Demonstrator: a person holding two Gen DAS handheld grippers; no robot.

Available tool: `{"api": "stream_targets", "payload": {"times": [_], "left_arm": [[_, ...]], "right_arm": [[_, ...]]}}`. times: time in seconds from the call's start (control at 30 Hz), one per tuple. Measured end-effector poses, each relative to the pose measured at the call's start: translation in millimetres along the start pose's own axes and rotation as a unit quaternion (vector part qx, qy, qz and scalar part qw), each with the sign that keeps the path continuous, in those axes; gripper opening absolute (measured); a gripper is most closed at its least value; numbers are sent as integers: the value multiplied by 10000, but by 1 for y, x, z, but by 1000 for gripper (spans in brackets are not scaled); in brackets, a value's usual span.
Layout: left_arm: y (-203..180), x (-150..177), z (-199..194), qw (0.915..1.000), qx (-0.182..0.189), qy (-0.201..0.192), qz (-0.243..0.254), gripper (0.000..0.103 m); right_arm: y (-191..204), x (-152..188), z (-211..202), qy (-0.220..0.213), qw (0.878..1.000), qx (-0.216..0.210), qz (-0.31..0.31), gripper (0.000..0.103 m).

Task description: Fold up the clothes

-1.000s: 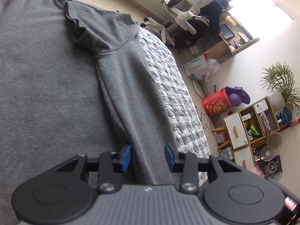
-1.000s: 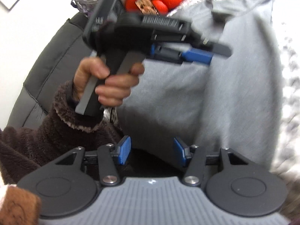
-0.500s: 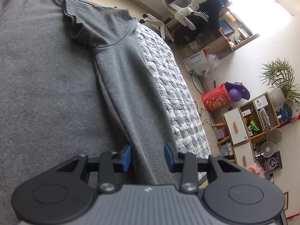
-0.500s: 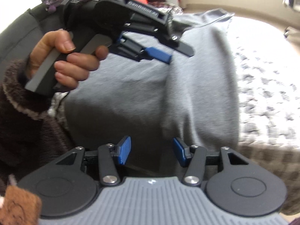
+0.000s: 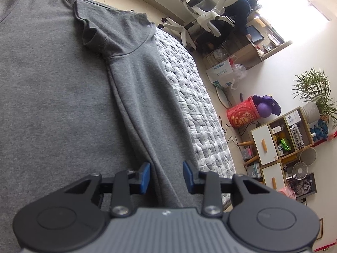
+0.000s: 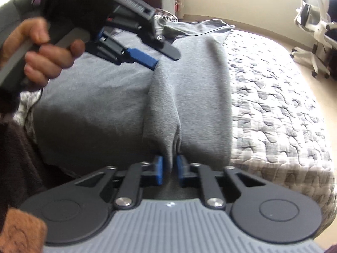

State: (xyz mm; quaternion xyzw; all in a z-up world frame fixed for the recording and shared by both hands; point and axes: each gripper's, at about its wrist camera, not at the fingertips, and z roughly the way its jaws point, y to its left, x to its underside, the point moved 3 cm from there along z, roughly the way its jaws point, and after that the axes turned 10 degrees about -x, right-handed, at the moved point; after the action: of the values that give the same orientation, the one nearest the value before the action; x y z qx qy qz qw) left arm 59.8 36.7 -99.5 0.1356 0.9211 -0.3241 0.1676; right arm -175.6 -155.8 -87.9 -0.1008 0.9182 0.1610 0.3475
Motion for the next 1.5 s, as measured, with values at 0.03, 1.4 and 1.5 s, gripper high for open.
{"api": "stream_targets", "payload": {"times": [0.03,1.4,1.5], "left_arm": [[1,0,0,10000,6,3,-13,27],[17,-4,8,9993,-242,-15,-290,27],[19,-6,5,9991,-208,-56,-370,29]], "right_arm": [[-4,-2,-5,-34,9999,-129,93,5],[40,22,-9,298,9984,-255,-397,1],[37,16,-28,255,9969,-719,-181,1]]}}
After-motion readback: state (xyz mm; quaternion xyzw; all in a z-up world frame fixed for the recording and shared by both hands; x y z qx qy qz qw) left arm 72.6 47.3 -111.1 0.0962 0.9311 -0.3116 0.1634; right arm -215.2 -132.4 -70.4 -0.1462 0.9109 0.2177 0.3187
